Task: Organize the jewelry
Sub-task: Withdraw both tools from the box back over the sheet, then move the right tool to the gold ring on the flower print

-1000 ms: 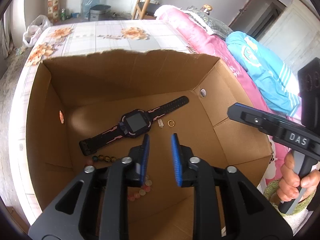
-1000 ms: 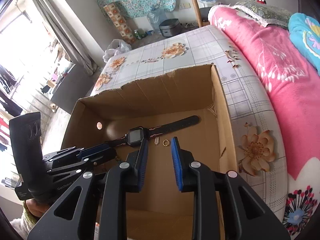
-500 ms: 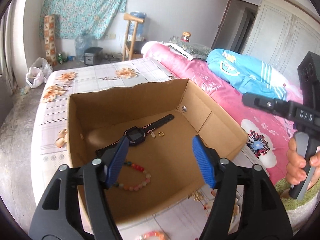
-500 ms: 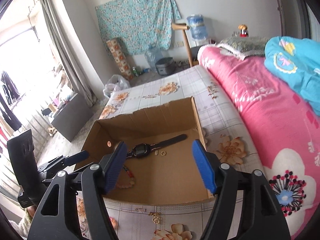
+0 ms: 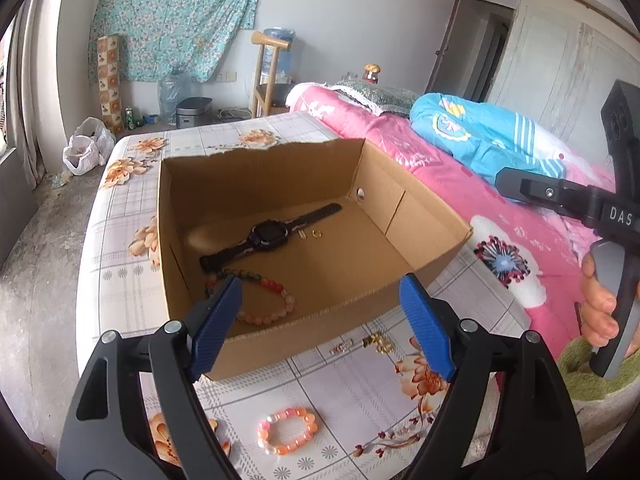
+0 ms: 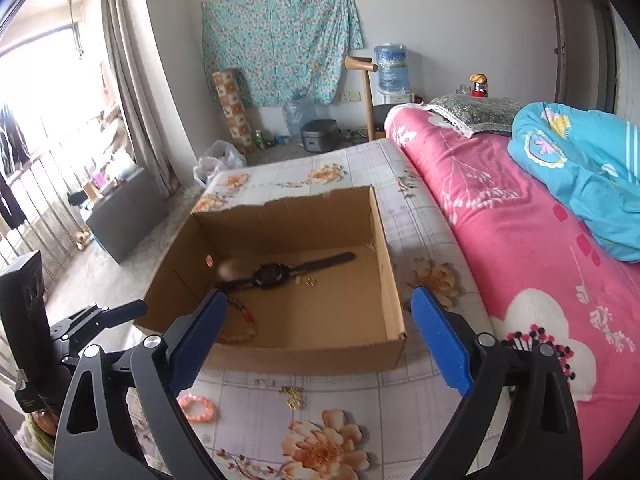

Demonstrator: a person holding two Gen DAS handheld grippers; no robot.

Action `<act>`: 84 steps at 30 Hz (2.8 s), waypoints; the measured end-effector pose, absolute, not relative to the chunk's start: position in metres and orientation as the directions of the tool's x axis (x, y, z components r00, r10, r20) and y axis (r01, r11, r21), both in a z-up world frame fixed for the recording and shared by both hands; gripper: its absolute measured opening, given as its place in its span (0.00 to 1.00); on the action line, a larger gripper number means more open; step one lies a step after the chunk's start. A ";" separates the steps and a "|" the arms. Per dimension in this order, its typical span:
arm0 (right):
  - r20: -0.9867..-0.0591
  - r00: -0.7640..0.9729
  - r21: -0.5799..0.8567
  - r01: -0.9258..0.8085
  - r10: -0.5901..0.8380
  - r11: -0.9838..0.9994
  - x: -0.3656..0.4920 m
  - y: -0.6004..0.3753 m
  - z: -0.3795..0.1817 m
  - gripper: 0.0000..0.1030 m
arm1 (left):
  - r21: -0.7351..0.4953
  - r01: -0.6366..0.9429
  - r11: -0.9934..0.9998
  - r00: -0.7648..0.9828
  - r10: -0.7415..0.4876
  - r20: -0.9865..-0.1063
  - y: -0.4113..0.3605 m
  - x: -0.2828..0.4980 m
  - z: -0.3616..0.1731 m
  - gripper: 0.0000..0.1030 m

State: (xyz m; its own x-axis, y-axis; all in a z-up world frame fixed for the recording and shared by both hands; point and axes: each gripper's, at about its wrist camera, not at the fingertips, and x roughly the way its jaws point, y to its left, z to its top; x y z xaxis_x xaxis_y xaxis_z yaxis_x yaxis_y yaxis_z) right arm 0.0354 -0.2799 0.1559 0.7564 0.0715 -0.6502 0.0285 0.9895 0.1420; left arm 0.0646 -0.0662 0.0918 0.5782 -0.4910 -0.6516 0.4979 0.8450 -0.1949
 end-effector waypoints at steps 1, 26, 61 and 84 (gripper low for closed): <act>-0.657 0.751 0.132 0.031 0.064 0.991 0.032 -0.279 0.155 0.90 | -0.198 0.500 0.843 0.572 -0.494 -0.655 -0.066 0.062 0.089 0.75; -0.736 0.672 -0.001 0.113 -0.077 0.994 -0.007 -0.302 0.085 0.94 | -0.120 0.530 0.840 0.549 -0.447 -0.706 -0.086 0.030 0.043 0.75; -0.857 0.512 0.025 -0.081 0.063 0.996 0.049 -0.231 -0.007 0.32 | 0.088 0.608 0.789 0.516 -0.308 -0.799 -0.135 0.043 -0.025 0.75; -0.886 0.461 0.023 -0.066 0.051 0.998 0.023 -0.240 -0.009 0.21 | 0.090 0.598 0.797 0.498 -0.281 -0.820 -0.138 0.043 -0.035 0.76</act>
